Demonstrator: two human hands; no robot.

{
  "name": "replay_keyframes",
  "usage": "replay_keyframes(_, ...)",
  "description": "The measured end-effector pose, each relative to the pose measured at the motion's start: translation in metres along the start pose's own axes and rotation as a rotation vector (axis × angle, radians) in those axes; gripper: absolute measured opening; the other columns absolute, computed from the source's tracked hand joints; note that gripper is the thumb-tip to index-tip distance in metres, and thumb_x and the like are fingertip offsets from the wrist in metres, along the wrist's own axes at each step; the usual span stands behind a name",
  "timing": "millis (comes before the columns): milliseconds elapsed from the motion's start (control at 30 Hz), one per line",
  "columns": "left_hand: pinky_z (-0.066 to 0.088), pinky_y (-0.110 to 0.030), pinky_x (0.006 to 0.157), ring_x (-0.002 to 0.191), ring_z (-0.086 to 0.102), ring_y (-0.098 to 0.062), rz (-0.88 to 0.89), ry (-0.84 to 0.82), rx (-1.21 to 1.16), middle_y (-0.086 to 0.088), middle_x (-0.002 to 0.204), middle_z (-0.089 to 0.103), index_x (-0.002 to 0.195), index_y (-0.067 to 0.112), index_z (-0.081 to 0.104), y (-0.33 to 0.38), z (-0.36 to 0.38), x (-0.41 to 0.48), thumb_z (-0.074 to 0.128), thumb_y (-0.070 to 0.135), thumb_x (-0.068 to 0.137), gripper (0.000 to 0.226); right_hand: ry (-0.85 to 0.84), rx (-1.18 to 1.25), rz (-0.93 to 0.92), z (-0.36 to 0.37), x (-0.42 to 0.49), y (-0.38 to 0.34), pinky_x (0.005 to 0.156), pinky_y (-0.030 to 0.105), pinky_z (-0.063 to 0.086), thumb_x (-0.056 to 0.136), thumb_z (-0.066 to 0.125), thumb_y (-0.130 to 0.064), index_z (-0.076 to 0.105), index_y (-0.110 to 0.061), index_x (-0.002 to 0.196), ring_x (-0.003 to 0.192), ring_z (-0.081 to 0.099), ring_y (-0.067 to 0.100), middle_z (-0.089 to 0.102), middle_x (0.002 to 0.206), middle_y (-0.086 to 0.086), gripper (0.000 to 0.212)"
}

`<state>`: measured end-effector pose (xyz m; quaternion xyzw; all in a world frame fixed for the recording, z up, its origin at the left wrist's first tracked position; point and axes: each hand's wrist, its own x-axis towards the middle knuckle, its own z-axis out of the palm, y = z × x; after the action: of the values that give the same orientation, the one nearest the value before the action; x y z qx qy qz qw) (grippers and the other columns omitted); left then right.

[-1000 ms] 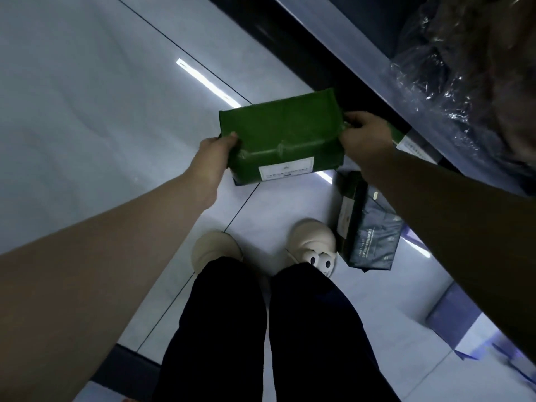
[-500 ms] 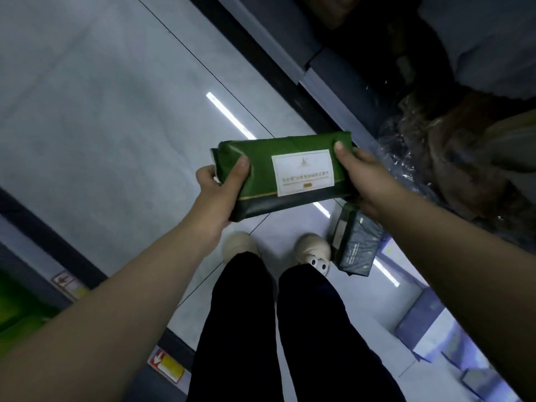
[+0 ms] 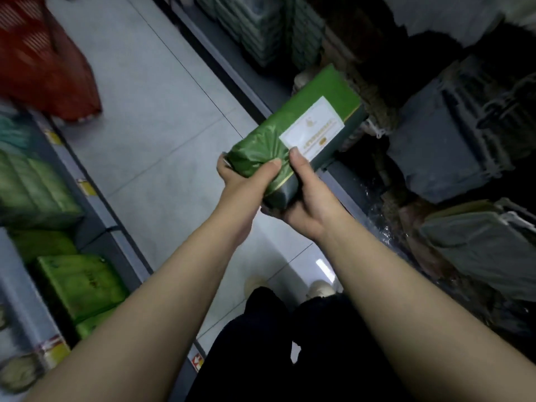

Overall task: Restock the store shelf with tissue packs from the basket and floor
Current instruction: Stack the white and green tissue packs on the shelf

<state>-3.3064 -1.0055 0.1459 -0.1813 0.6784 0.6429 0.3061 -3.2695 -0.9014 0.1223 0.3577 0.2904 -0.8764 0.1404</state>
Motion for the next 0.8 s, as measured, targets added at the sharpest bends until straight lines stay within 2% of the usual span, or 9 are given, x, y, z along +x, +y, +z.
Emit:
replay_keyframes(100, 0.033, -0.018, 0.073, 0.102, 0.051, 0.001, 0.01, -0.109, 0.093, 0.024, 0.105, 0.048, 0.135, 0.026, 0.022, 0.034, -0.01, -0.038, 0.069, 0.036, 0.086, 0.069, 0.0, -0.1, -0.009, 0.022, -0.037, -0.024, 0.1, 0.056, 0.044, 0.08, 0.066, -0.049, 0.05, -0.025, 0.136, 0.116, 0.06, 0.033, 0.064, 0.129, 0.009, 0.063)
replay_keyframes(200, 0.023, -0.029, 0.104, 0.134, 0.034, -0.013, -0.048, -0.258, 0.163, 0.014, 0.132, 0.046, 0.146, 0.02, 0.027, 0.055, -0.036, -0.061, 0.069, 0.06, 0.074, 0.092, 0.052, -0.239, -0.016, 0.02, -0.062, -0.043, 0.093, 0.054, 0.046, 0.087, 0.062, -0.038, 0.048, -0.029, 0.133, 0.11, 0.063, 0.033, 0.064, 0.127, 0.008, 0.049)
replay_keyframes(267, 0.014, -0.045, 0.115, 0.146, 0.02, -0.017, -0.036, -0.237, 0.189, 0.005, 0.154, 0.029, 0.151, 0.025, 0.023, 0.072, -0.062, -0.081, 0.069, 0.082, 0.048, 0.127, 0.045, -0.434, -0.05, 0.017, -0.082, -0.054, 0.084, 0.05, 0.052, 0.079, 0.073, -0.027, 0.043, -0.03, 0.136, 0.101, 0.066, 0.027, 0.064, 0.126, 0.006, 0.064)
replay_keyframes(333, 0.013, -0.051, 0.116, 0.147, 0.017, -0.02, 0.004, -0.152, 0.147, -0.001, 0.159, 0.021, 0.152, 0.034, 0.019, 0.087, -0.088, -0.095, 0.065, 0.084, 0.042, 0.13, -0.071, -0.708, -0.035, 0.017, -0.098, -0.069, 0.078, 0.041, 0.057, 0.063, 0.083, -0.02, 0.039, -0.026, 0.141, 0.099, 0.069, 0.024, 0.063, 0.129, 0.006, 0.089)
replay_keyframes(433, 0.021, -0.053, 0.114, 0.145, 0.024, -0.023, 0.044, -0.139, 0.06, -0.006, 0.157, 0.028, 0.149, 0.04, 0.02, 0.102, -0.123, -0.109, 0.061, 0.082, 0.05, 0.115, -0.228, -1.113, 0.09, 0.037, -0.114, -0.091, 0.083, 0.035, 0.056, 0.048, 0.089, -0.028, 0.038, -0.025, 0.145, 0.103, 0.069, 0.023, 0.063, 0.128, 0.004, 0.11)
replay_keyframes(533, 0.05, -0.042, 0.095, 0.12, 0.059, -0.022, 0.051, -0.235, 0.136, -0.004, 0.135, 0.058, 0.137, 0.032, 0.042, 0.104, -0.14, -0.121, 0.072, 0.072, 0.049, 0.101, -0.402, -1.293, 0.156, 0.075, -0.122, -0.097, 0.084, 0.036, 0.055, 0.06, 0.085, -0.018, 0.054, -0.03, 0.13, 0.103, 0.069, 0.026, 0.071, 0.115, 0.003, 0.077)
replay_keyframes(633, 0.055, -0.036, 0.084, 0.105, 0.068, -0.021, 0.06, -0.212, 0.223, 0.002, 0.112, 0.072, 0.126, 0.028, 0.05, 0.095, -0.147, -0.132, 0.081, 0.056, 0.05, 0.086, -0.462, -1.409, 0.092, 0.106, -0.127, -0.099, 0.082, 0.032, 0.056, 0.067, 0.078, -0.012, 0.061, -0.033, 0.117, 0.1, 0.07, 0.021, 0.073, 0.109, -0.002, 0.056)
replay_keyframes(700, 0.055, -0.039, 0.082, 0.106, 0.067, -0.024, 0.053, -0.147, 0.138, -0.002, 0.115, 0.071, 0.127, 0.026, 0.052, 0.089, -0.153, -0.137, 0.08, 0.055, 0.055, 0.082, -0.428, -1.373, 0.001, 0.112, -0.124, -0.101, 0.076, 0.025, 0.055, 0.07, 0.081, -0.013, 0.062, -0.032, 0.113, 0.096, 0.071, 0.016, 0.073, 0.106, -0.005, 0.051)
replay_keyframes(800, 0.054, -0.034, 0.069, 0.094, 0.068, -0.023, 0.037, 0.017, 0.001, -0.006, 0.113, 0.071, 0.123, 0.022, 0.059, 0.086, -0.16, -0.148, 0.073, 0.059, 0.062, 0.072, -0.246, -1.066, -0.203, 0.121, -0.116, -0.099, 0.074, 0.023, 0.053, 0.085, 0.069, -0.033, 0.063, -0.026, 0.113, 0.091, 0.068, 0.014, 0.068, 0.106, -0.002, 0.029)
